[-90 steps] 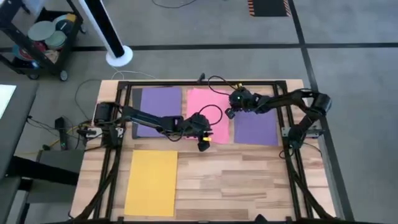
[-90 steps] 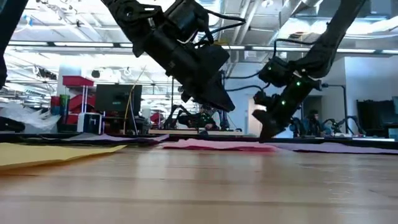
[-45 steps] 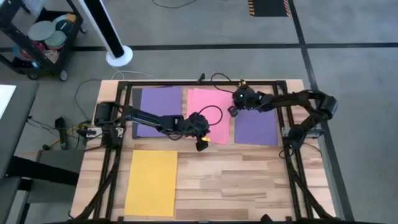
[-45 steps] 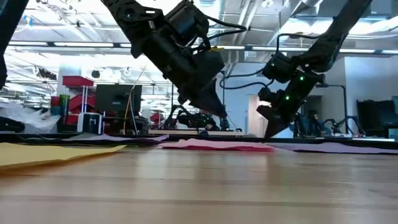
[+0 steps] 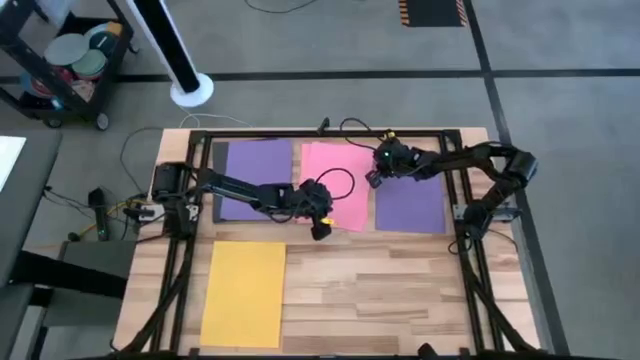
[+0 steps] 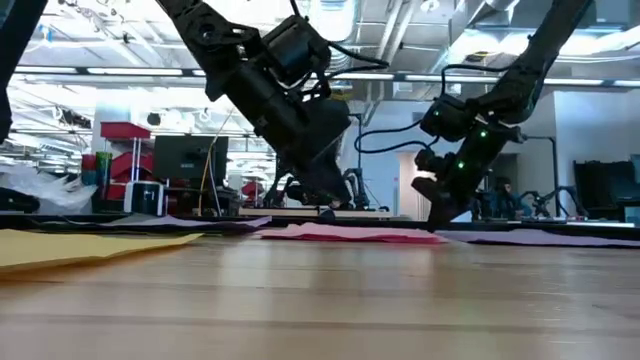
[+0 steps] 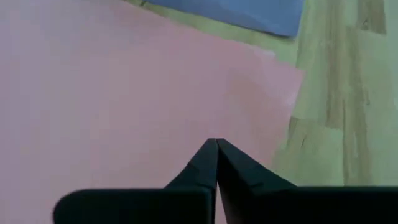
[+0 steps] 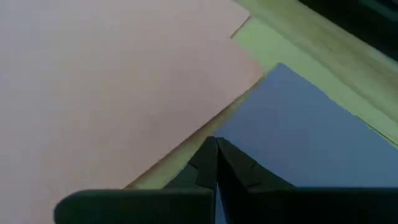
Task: Organize paper
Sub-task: Stack the pink paper on top of the pink paper
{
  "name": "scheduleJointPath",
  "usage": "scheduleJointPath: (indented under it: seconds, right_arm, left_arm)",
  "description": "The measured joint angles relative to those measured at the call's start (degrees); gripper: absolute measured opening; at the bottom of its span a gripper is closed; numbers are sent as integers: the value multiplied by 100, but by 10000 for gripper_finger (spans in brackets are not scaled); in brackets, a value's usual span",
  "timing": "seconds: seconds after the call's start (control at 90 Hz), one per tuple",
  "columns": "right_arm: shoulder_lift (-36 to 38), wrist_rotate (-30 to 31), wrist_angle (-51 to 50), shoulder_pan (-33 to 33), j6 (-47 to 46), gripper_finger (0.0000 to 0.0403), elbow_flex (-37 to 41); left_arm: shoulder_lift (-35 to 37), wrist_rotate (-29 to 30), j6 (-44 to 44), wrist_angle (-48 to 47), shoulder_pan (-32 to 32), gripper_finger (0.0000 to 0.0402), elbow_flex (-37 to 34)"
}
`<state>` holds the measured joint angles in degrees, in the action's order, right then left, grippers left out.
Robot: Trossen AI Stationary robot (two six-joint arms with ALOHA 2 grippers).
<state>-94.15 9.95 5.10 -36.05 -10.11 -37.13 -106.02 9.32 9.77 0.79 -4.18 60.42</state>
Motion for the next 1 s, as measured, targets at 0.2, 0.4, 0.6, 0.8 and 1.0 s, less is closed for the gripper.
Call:
scheduleJointPath:
  seconds: [0.2, 0.4, 0.6, 0.8, 1.0]
  right_arm:
    - [0, -5, -10, 66, -13, 0, -134]
    - [0, -19, -121, -38, 0, 0, -148]
    - [0, -19, -233, -74, -2, 0, -148]
    - [0, -17, -437, -176, 0, 0, -148]
    - [2, -4, -557, -273, 2, 0, -157]
  left_arm:
    - [0, -7, 9, -4, 4, 0, -4]
    - [0, -6, 1, -7, 4, 0, -4]
    - [0, -7, 55, -53, 4, 0, -4]
    - [0, -4, 58, -149, 4, 0, -4]
    - [0, -3, 120, -150, 4, 0, -4]
